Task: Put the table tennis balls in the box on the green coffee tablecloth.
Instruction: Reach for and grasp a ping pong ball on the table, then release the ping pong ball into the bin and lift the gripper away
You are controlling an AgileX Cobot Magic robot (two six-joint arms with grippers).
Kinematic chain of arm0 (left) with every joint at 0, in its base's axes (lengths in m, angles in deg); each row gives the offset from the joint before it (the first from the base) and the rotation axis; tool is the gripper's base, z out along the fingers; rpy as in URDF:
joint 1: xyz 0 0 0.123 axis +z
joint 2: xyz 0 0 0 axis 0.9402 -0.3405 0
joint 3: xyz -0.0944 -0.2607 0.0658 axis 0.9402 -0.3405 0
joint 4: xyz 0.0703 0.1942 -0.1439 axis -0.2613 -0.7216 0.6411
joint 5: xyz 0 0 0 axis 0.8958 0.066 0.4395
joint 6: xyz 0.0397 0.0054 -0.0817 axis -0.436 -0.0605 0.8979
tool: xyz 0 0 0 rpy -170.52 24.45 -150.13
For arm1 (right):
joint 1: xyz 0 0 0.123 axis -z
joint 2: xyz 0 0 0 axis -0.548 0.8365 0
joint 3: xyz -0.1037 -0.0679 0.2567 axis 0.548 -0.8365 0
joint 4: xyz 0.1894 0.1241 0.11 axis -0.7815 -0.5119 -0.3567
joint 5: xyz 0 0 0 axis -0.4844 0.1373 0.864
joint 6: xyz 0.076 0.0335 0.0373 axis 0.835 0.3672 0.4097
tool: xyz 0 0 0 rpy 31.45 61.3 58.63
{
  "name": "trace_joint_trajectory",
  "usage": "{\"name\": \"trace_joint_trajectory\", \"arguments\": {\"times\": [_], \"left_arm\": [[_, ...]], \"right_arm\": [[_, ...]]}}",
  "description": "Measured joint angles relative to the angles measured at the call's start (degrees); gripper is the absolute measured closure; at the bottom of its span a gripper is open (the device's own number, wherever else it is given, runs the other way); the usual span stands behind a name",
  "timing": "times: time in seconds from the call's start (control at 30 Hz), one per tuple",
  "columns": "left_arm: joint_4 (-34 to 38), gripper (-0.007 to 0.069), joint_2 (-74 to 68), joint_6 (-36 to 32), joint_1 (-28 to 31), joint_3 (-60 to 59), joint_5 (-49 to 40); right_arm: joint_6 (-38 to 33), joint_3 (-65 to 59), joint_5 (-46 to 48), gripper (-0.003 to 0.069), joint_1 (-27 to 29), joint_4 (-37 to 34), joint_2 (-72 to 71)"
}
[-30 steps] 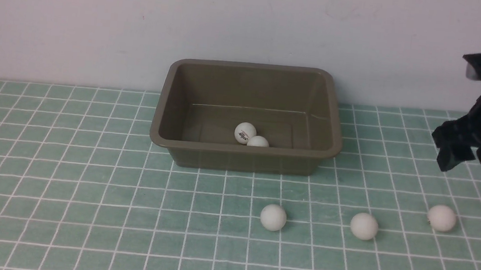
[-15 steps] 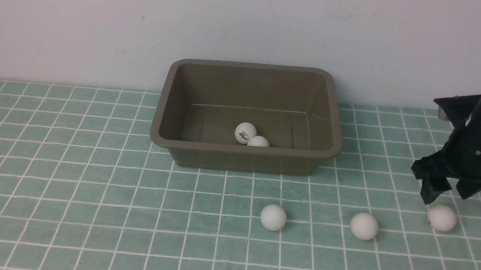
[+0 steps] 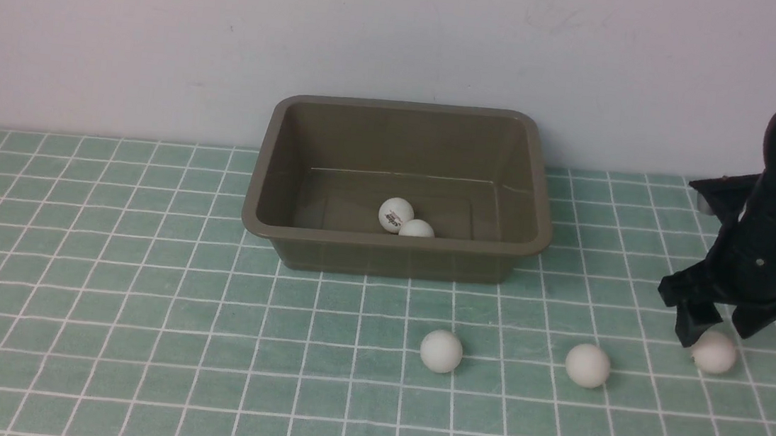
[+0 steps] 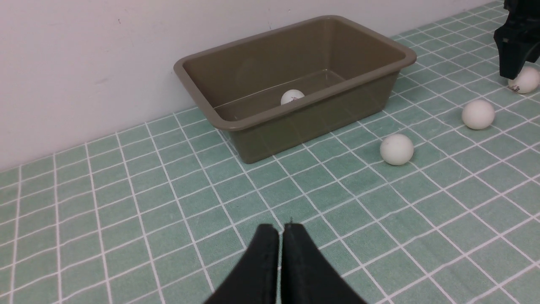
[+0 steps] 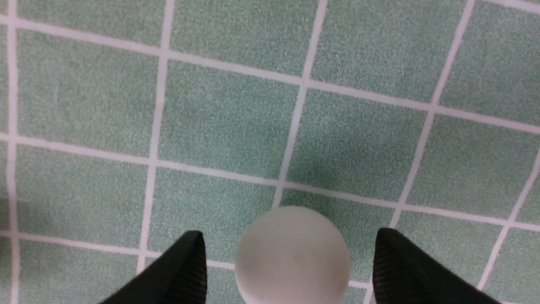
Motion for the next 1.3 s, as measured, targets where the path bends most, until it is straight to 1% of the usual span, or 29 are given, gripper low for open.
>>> {"name": "trace_joint_trajectory", "arguments": {"times": [0.23,0.3,0.4,0.53,0.63,0.73,0.83,0.87,0.9,0.97,1.03,1.1,1.17,1.2,1.3], "left_arm": [[0.00,0.0629,0.00,0.00,0.00,0.00,0.00],[0.00,0.0629,0.00,0.00,0.00,0.00,0.00],[0.00,0.0629,0.00,0.00,0.00,0.00,0.00],[0.00,0.0629,0.00,0.00,0.00,0.00,0.00],[0.00,0.0629,0.00,0.00,0.00,0.00,0.00],[0.00,0.0629,0.00,0.00,0.00,0.00,0.00],[0.00,0.0629,0.00,0.00,0.00,0.00,-0.03],[0.00,0.0629,0.00,0.00,0.00,0.00,-0.03],[0.00,0.0629,0.00,0.00,0.00,0.00,-0.03],[0.00,0.0629,0.00,0.00,0.00,0.00,-0.03],[0.00,0.0629,0.00,0.00,0.00,0.00,-0.03],[0.00,0.0629,0.00,0.00,0.00,0.00,-0.03],[0.00,0.0629,0.00,0.00,0.00,0.00,-0.03],[0.00,0.0629,0.00,0.00,0.00,0.00,-0.03],[0.00,0.0629,0.00,0.00,0.00,0.00,-0.07]], "right_arm": [[0.05,0.00,0.81,0.0184,0.00,0.29,2.61],[0.41,0.00,1.00,0.0216,0.00,0.35,3.21],[0.79,0.00,1.20,0.0290,0.00,0.40,3.26],[1.07,0.19,1.26,0.0295,0.00,0.40,3.26],[1.07,3.43,3.80,0.0295,0.00,-0.45,3.26],[0.35,9.40,6.08,0.0295,0.00,-3.50,3.26],[-1.76,14.85,6.59,0.0295,0.00,-9.38,3.26],[-2.66,16.94,6.74,0.0295,0.00,-12.47,3.26],[-3.93,19.73,6.82,0.0295,-0.05,-17.85,3.26],[-5.87,23.38,7.00,0.0295,-0.54,-24.31,3.26],[-7.69,26.13,7.00,0.0295,-1.51,-28.83,3.26],[-9.93,28.58,6.96,0.0295,-4.11,-32.44,3.26],[-11.16,29.22,5.10,0.0295,-7.63,-33.04,3.35],[-11.46,29.34,3.90,0.0295,-9.50,-32.34,3.76],[-11.89,29.38,1.22,0.0295,-12.44,-29.34,4.91]]}}
